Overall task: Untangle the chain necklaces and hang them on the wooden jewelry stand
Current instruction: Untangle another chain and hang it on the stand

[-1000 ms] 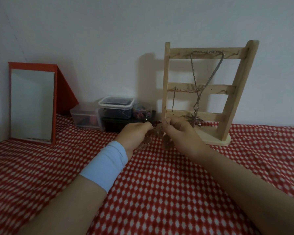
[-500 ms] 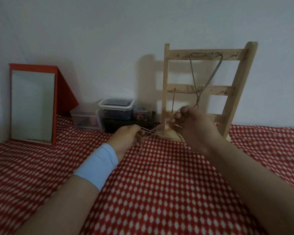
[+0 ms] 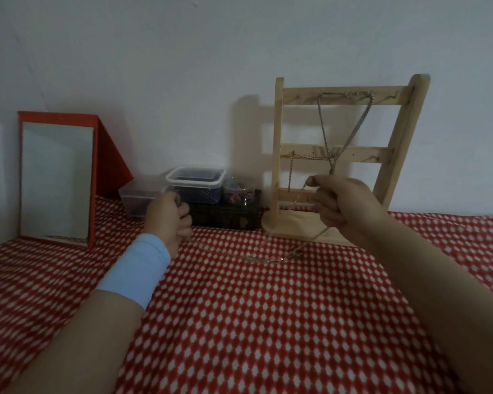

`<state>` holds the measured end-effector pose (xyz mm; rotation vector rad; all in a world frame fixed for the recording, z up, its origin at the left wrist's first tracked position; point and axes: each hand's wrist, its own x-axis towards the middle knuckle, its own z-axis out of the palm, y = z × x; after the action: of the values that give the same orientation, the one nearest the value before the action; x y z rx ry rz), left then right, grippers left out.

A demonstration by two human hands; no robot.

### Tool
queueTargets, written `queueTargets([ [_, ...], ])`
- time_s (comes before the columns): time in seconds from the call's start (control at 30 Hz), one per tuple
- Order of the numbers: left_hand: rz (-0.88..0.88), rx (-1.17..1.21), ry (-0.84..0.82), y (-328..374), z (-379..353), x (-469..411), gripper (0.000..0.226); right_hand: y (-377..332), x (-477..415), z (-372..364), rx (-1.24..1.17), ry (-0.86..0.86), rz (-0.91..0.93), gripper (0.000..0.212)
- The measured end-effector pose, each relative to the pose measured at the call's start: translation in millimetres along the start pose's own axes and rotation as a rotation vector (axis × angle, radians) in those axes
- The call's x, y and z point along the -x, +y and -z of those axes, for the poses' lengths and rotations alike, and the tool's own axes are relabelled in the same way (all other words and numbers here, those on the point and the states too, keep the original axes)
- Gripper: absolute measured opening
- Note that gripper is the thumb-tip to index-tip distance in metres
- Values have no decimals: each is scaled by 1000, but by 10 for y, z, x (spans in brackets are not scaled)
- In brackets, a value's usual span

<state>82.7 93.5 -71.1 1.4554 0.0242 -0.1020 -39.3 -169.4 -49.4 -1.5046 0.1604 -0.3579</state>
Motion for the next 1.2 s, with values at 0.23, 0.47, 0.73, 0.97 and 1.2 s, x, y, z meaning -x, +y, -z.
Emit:
queueTargets([
  [0.23, -227, -1258, 46, -47, 172, -57, 28, -115, 48, -44, 212, 124, 106, 22],
  [0.47, -506, -1314, -271, 30, -187, 218, 30, -168, 140, -150, 279, -149, 159, 28],
  [0.73, -261, -388, -779, 163, -770, 715, 19, -312, 191, -149, 182, -143, 268, 26],
  [0.97, -176, -260, -694, 338, -665, 545, 27, -400, 135, 83, 1057, -114, 167, 29],
  [1.2, -275, -857, -818, 1, -603, 497, 27, -415, 181, 162, 1366, -392, -167, 23],
])
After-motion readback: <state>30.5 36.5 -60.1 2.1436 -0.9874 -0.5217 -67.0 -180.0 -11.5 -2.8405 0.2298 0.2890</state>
